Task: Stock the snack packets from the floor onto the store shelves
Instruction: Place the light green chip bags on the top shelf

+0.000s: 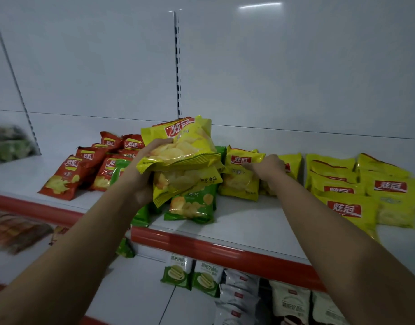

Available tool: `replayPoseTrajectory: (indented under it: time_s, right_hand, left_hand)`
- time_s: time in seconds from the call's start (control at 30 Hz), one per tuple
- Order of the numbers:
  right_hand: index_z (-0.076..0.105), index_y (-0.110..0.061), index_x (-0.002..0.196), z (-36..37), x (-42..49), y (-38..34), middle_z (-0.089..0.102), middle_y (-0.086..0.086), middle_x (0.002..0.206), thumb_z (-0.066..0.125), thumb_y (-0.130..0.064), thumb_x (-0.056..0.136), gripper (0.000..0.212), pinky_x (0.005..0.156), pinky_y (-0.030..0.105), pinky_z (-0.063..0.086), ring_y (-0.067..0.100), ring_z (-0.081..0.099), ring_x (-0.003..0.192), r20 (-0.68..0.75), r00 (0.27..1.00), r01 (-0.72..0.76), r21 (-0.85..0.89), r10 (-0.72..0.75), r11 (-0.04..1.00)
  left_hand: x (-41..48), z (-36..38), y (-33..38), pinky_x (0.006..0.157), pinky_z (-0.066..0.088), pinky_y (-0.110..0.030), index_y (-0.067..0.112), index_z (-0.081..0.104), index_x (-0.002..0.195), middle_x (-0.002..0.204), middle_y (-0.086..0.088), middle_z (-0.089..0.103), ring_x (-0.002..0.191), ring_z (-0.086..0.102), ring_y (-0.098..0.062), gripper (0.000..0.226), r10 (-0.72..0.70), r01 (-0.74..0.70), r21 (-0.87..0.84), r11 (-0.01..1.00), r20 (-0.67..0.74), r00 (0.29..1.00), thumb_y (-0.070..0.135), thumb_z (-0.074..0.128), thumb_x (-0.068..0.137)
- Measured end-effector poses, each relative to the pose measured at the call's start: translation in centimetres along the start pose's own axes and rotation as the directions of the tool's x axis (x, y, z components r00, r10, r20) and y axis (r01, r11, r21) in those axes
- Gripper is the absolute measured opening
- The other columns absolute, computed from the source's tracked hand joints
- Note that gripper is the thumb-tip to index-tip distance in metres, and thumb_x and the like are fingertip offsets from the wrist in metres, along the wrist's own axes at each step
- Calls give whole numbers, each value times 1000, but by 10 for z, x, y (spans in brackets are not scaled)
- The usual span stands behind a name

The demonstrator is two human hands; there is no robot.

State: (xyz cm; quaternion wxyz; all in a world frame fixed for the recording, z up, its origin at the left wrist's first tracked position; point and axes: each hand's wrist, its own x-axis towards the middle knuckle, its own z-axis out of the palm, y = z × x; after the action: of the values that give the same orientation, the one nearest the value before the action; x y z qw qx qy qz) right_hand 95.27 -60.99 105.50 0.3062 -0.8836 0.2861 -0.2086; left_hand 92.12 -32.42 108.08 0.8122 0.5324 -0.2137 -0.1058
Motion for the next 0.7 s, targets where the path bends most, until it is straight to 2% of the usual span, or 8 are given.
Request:
replayPoseTrajectory:
  time_s: [0.1, 0.2, 0.27, 0.33, 0.43, 0.53, 0.63, 0.7]
  right_hand:
    - [36, 1, 137, -18, -10, -6, 44, 20, 139, 76, -47, 76, 87, 95, 40, 45, 36, 47, 125, -26, 998, -49, 116, 52, 992]
    - [63, -3, 102, -49, -27, -26, 61, 14, 90, 67, -39, 81, 41, 70, 37, 49, 28, 61, 75, -26, 994, 113, 285, -110, 952]
    - [67, -3, 91, -72, -49, -49, 62, 8, 77, 62, -41, 86, 38, 56, 30, 46, 20, 56, 58, 34, 983, 149, 411, -178, 899]
    - [67, -8, 95, -94, -76, -74, 65, 6, 78, 58, -54, 88, 47, 49, 24, 45, 17, 57, 57, 102, 963, 183, 431, -249, 884]
    - [62, -11, 105, -115, -109, -100, 66, 5, 90, 56, -67, 82, 60, 50, 29, 53, 19, 65, 65, 249, 915, 246, 276, -316, 929]
    - [56, -12, 108, -117, -125, -110, 63, 3, 90, 70, -53, 78, 52, 53, 32, 59, 20, 67, 70, 297, 903, 305, 65, -310, 950]
    - [50, -15, 115, -113, -124, -106, 61, 1, 91, 79, -38, 76, 54, 49, 28, 56, 18, 65, 72, 271, 927, 243, 98, -261, 965]
    - [51, -13, 113, -113, -121, -101, 63, 4, 92, 81, -30, 75, 51, 46, 26, 52, 18, 63, 70, 256, 940, 187, 169, -227, 968]
  left_hand:
    - [5, 5, -5, 48, 58, -25, 22, 76, 51, 59, -1, 70, 50, 68, -16, 57, -35, 35, 1, 999, 47, 998, 19, 46, 99]
    - [13, 6, -10, 52, 60, -28, 21, 78, 55, 63, -3, 72, 54, 69, -18, 49, -92, 92, 12, 996, 79, 993, 21, 51, 96]
    - [14, 10, -8, 55, 61, -31, 18, 79, 69, 70, -7, 72, 58, 70, -21, 33, -150, 152, -9, 988, 101, 984, 26, 57, 92]
    - [16, 18, -9, 56, 61, -33, 10, 72, 100, 80, -10, 72, 62, 71, -22, 23, -172, 174, -24, 984, 80, 982, 27, 62, 89]
    - [23, 27, -14, 53, 59, -33, 7, 53, 138, 93, -11, 70, 64, 72, -22, 66, -189, 194, -50, 980, 101, 977, 28, 70, 77]
    - [27, 34, -15, 52, 58, -31, 5, 51, 141, 89, -10, 72, 63, 73, -21, 66, -172, 187, -79, 979, 162, 972, 30, 68, 83]
    - [33, 36, -22, 79, 61, -45, 15, 52, 143, 125, -14, 69, 106, 71, -32, 69, -151, 185, -104, 977, 270, 951, 50, 64, 85]
    - [33, 38, -25, 89, 58, -51, 19, 52, 143, 132, -14, 66, 117, 66, -34, 74, -156, 207, -125, 970, 329, 931, 62, 57, 84]
